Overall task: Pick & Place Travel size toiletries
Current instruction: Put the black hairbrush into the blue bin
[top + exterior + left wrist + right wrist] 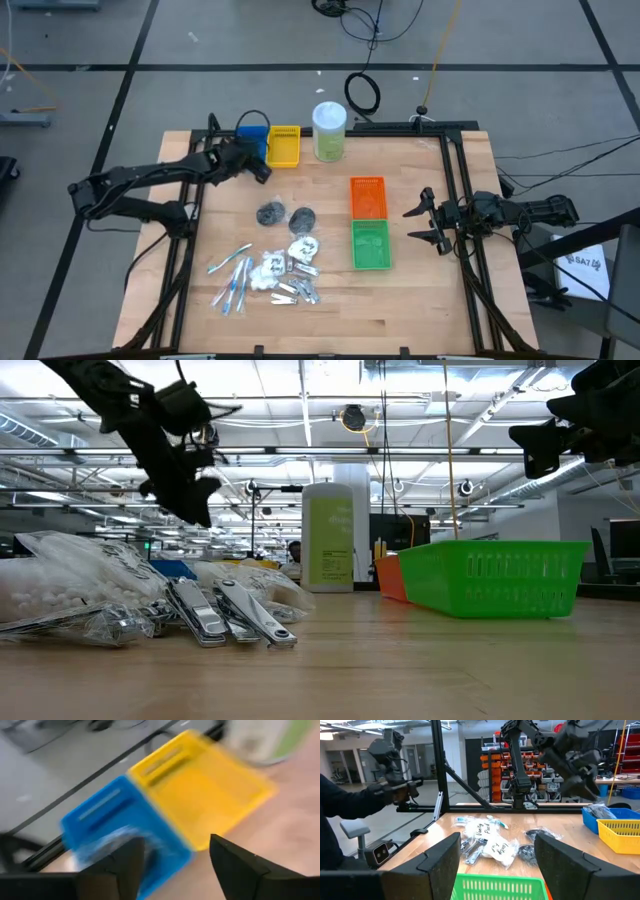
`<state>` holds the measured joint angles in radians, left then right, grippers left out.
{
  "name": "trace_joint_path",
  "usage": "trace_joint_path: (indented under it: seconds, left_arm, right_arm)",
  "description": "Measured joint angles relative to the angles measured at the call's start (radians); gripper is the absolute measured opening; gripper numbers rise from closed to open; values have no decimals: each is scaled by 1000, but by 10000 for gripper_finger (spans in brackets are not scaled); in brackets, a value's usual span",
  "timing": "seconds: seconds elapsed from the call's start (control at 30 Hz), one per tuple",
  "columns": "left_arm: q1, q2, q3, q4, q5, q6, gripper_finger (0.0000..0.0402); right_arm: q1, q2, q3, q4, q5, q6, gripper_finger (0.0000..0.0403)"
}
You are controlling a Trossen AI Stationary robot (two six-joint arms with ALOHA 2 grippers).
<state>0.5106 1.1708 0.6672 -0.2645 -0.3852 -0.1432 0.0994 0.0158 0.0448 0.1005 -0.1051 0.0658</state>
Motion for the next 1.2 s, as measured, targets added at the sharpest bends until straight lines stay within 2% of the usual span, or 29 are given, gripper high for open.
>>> trace_joint_path:
  seconds: [0.33, 0.47, 0.67, 0.87, 1.0, 1.2]
  left_arm:
    - [-125, -87, 12, -83, 344, -97, 246]
    - [-194, -85, 11, -142, 421, -101, 246]
    - [-303, -40, 10, -239, 399, -84, 246]
    - [-367, 31, 10, -256, 291, -48, 246]
    - [-384, 99, 10, -258, 220, -42, 246]
    - [-380, 206, 10, -255, 218, -41, 246]
  right_arm:
    - [0, 0, 0, 0, 0, 0, 242]
    - [0, 0, 0, 0, 0, 0, 242]
    - [0, 0, 0, 0, 0, 0, 242]
    - [0, 0, 0, 0, 0, 0, 242]
    - [0, 0, 0, 0, 0, 0, 242]
    - [0, 0, 0, 0, 0, 0, 242]
